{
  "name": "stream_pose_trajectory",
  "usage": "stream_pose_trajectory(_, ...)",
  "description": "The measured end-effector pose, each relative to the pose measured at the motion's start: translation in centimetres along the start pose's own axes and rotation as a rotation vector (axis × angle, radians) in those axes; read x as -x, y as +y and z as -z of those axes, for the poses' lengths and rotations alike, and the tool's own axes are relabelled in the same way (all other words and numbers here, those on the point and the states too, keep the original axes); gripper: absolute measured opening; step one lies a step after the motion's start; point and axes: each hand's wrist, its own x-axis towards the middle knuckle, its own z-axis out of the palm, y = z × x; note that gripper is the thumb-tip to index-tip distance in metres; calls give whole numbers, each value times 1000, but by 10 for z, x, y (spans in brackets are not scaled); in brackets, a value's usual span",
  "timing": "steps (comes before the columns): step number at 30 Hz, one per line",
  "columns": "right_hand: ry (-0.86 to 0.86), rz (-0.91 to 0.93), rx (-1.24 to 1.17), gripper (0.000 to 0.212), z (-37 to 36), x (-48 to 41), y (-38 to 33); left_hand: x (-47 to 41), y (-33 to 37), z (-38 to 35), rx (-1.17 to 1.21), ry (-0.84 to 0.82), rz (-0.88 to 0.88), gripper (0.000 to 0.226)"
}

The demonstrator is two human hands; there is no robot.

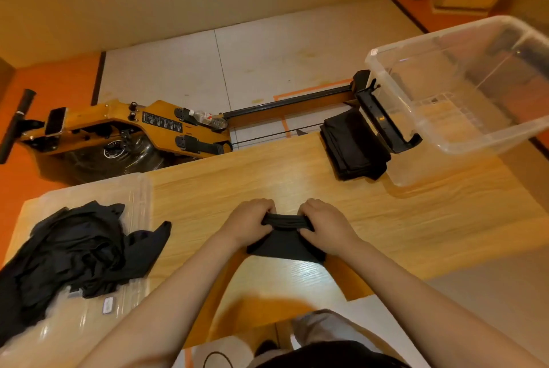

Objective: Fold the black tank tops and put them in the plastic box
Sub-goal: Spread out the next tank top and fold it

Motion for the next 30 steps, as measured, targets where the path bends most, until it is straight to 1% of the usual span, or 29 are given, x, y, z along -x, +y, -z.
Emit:
stream_pose_trajectory(2,112,24,18,16,23,-14,10,-20,9,20,-62,171,-51,16)
stream_pose_trajectory(4,223,63,82,19,37,-23,18,-35,18,31,-123,315,-79,22)
stream_pose_trajectory(6,279,76,151,28,40,-25,25,-45,23,30,-157,409,-85,27)
stream_pose_trajectory(7,270,65,166,31,36,-24,28,-47,24,25,-182,414,-84,27)
stream_pose_trajectory(10,153,14,189,30,6,-6,38,-43,14,-7,-228,292,-103,18)
stream_pose_trajectory(12,110,-31,196,30,-14,10,41,-33,7,-27,-201,228,-74,23)
stream_pose_trajectory(13,110,-51,188,31,-18,16,42,-28,5,-34,-177,229,-61,28)
stream_pose_trajectory(15,169,-73,143,27,-19,15,42,-22,2,-35,-85,271,-51,30)
stream_pose_trajectory(17,271,-123,110,23,-13,3,40,-24,4,-29,12,353,-8,29)
stream_pose_trajectory(19,353,-220,84,27,-6,-12,41,-36,9,-21,86,447,108,35)
stream_pose_trajectory(20,363,-267,70,32,-3,-19,42,-44,11,-18,120,466,181,41)
stream_pose_trajectory(22,310,-335,50,41,1,-31,43,-58,13,-14,145,411,300,53)
stream_pose_trajectory(25,226,-363,45,42,1,-37,45,-72,16,-14,62,272,370,61)
stream_pose_trajectory(27,193,-377,51,41,0,-36,46,-78,17,-15,62,220,447,61)
stream_pose_trajectory(30,165,-430,70,44,-2,-33,47,-86,15,-13,227,134,578,54)
